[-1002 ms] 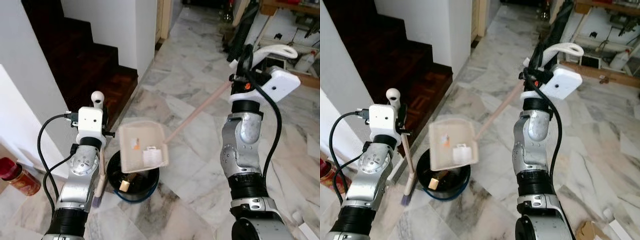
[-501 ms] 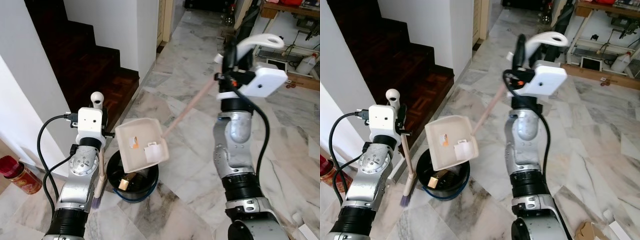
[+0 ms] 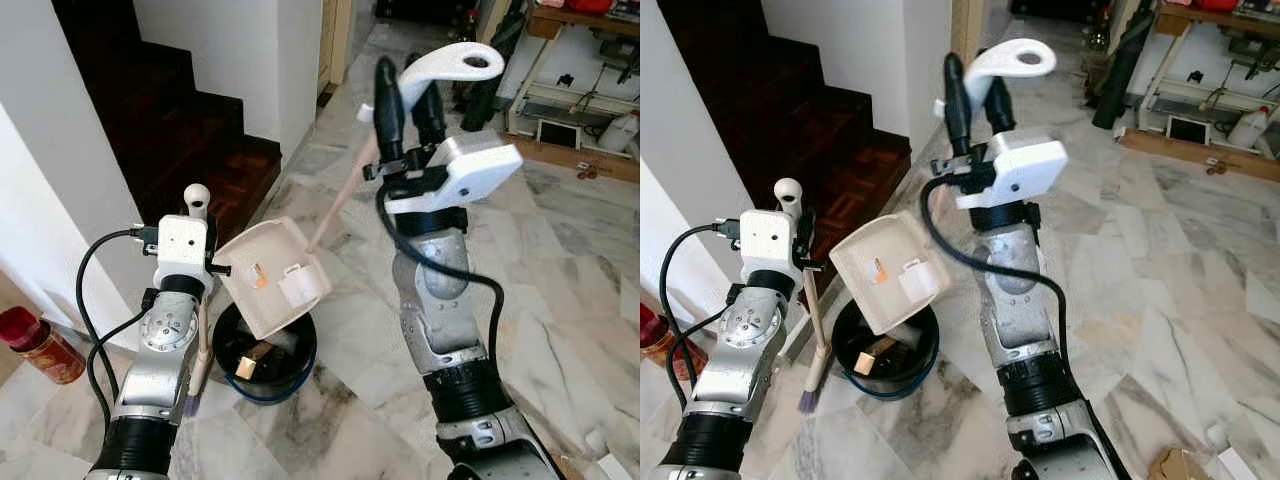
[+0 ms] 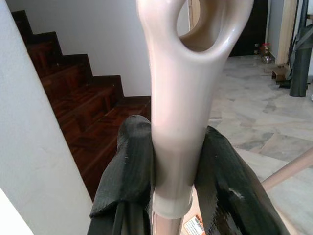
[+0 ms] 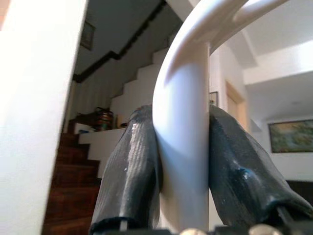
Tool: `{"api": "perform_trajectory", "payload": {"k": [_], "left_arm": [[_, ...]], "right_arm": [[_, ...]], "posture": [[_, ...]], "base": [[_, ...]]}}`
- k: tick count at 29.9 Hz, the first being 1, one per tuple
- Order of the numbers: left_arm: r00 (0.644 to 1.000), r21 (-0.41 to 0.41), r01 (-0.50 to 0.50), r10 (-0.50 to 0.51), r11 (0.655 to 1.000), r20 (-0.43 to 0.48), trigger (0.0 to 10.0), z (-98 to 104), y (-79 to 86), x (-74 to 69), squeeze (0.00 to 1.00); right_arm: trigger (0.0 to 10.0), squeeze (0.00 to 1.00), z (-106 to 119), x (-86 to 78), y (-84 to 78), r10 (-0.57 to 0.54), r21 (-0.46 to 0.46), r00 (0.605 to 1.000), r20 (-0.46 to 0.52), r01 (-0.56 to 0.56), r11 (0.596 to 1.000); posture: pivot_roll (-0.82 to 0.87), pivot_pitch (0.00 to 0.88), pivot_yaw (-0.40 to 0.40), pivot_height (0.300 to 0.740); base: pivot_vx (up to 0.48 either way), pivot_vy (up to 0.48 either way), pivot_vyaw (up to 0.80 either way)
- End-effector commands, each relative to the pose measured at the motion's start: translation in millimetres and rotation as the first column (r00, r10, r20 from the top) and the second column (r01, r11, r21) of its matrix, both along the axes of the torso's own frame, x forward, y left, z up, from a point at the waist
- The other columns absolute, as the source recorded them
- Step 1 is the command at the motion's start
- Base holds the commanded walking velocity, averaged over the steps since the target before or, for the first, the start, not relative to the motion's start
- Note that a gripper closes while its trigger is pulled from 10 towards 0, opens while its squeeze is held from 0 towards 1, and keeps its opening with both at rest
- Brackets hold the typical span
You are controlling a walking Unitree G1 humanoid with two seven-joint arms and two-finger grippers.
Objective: Sweep floor
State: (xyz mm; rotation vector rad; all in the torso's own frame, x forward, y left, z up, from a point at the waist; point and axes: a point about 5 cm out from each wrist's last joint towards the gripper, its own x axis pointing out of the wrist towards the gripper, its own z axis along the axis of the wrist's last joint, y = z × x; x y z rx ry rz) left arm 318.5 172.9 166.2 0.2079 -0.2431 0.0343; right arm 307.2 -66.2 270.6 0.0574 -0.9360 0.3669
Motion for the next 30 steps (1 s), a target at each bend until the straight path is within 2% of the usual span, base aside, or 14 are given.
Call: {"api": "perform_trajectory", "payload": {"k": [1,8,10,18,30], "left_arm": [[0.996,0.012,0.038,-0.039,0.999,0.078,10.0,13.4,-7.5,-1.3,0.00],[0.996,0.016,0.043,-0.044,0.999,0.081,10.0,14.2,-8.0,-1.1,0.00],[0.995,0.017,0.044,-0.046,0.999,0.083,10.0,14.6,-8.3,-0.9,0.00],[0.995,0.022,0.049,-0.051,0.999,0.086,10.0,14.9,-9.0,-1.2,0.00],[0.995,0.021,0.049,-0.051,0.999,0.088,10.0,14.9,-9.7,-1.5,0.00]], "right_arm": [[10.0,0.00,18.1,-17.0,4.4,0.031,-0.029,0.988,0.149,-0.027,0.999],[10.0,0.00,17.9,-29.8,14.4,0.073,-0.091,0.976,0.205,-0.055,0.994],[10.0,0.00,18.4,-37.7,19.9,0.097,-0.126,0.965,0.244,-0.067,0.990],[10.0,0.00,22.3,-52.7,30.8,0.137,-0.140,0.947,0.292,-0.100,0.985],[10.0,0.00,21.4,-58.3,34.6,0.154,-0.164,0.941,0.302,-0.108,0.981]], "posture": [[0.12,0.043,-0.060,0.740],[0.12,0.046,-0.058,0.740],[0.12,0.046,-0.059,0.740],[0.12,0.049,-0.058,0.740],[0.12,0.052,-0.063,0.740]], "base": [[0.000,0.000,0.00],[0.000,0.000,0.00],[0.000,0.000,0.00],[0.000,0.000,0.00],[0.000,0.000,0.00]]}}
